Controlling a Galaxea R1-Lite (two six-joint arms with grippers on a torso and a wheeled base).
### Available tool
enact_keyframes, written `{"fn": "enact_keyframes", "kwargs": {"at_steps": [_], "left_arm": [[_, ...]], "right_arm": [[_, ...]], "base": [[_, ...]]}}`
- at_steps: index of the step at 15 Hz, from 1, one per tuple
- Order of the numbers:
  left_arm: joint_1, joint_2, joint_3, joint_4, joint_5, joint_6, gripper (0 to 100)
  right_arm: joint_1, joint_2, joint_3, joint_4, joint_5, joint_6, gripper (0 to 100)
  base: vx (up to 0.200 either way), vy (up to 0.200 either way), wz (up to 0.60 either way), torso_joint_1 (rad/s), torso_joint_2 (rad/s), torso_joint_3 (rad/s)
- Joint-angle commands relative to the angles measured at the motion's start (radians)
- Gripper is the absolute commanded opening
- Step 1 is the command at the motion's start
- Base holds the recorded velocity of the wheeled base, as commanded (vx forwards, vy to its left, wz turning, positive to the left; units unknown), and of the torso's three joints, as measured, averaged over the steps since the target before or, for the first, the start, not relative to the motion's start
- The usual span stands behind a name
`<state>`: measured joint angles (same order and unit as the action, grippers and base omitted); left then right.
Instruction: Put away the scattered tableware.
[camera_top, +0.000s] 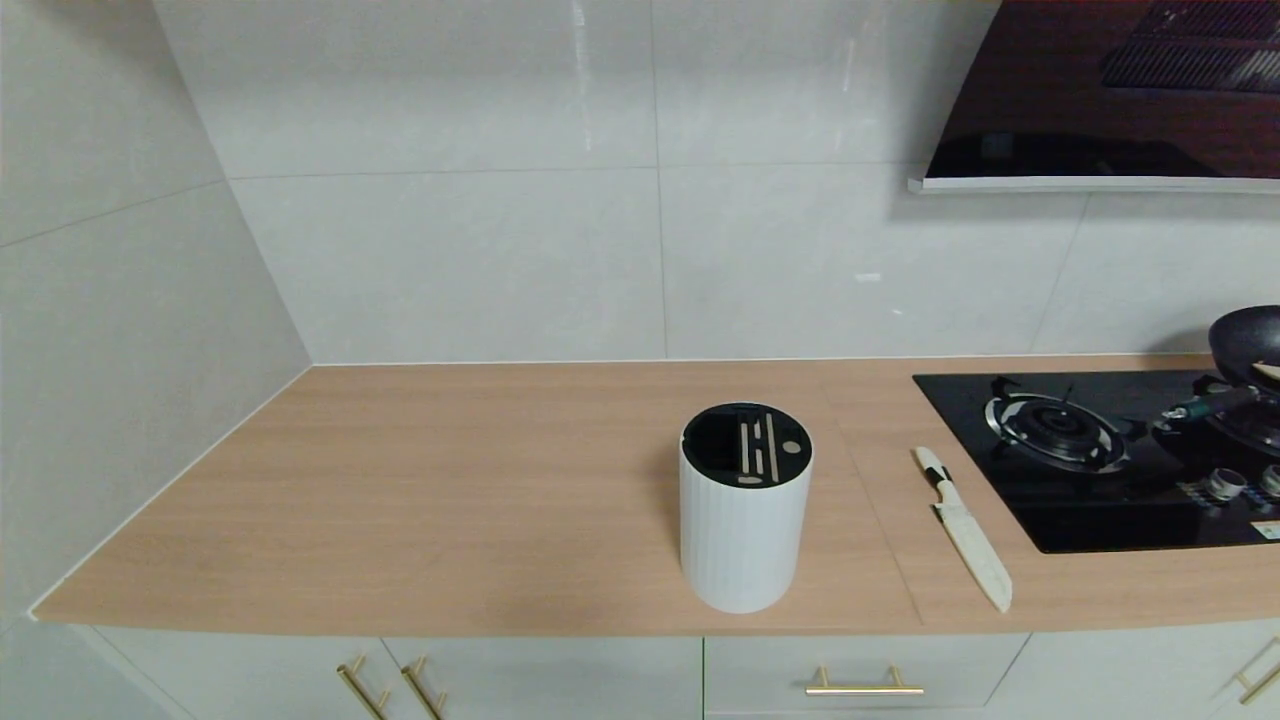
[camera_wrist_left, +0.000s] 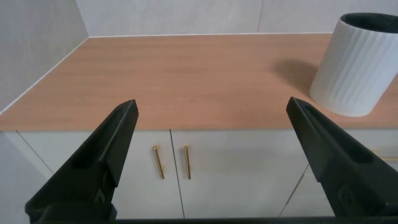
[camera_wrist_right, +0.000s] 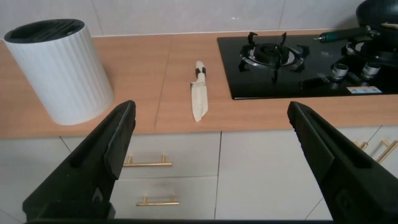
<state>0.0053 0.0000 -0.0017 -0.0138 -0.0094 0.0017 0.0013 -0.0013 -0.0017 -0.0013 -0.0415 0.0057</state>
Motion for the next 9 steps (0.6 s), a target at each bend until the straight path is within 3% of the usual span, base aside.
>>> {"fn": "enact_keyframes", "kwargs": {"at_steps": [1, 2, 9], "left_arm": [[0.001, 0.000, 0.000, -0.002, 0.000, 0.000, 100], [0.001, 0.000, 0.000, -0.002, 0.000, 0.000, 100], [0.001, 0.000, 0.000, -0.002, 0.000, 0.000, 100]], "right_arm": [[0.000, 0.001, 0.000, 0.000, 0.000, 0.000, 100], [0.000, 0.001, 0.000, 0.000, 0.000, 0.000, 100], [0.000, 0.001, 0.000, 0.000, 0.000, 0.000, 100]], "base": [[0.000, -0.200, 0.00, 0.007, 0.00, -0.002], [0.000, -0.200, 0.00, 0.002, -0.01, 0.002], [0.000, 0.000, 0.00, 0.000, 0.00, 0.000]]}}
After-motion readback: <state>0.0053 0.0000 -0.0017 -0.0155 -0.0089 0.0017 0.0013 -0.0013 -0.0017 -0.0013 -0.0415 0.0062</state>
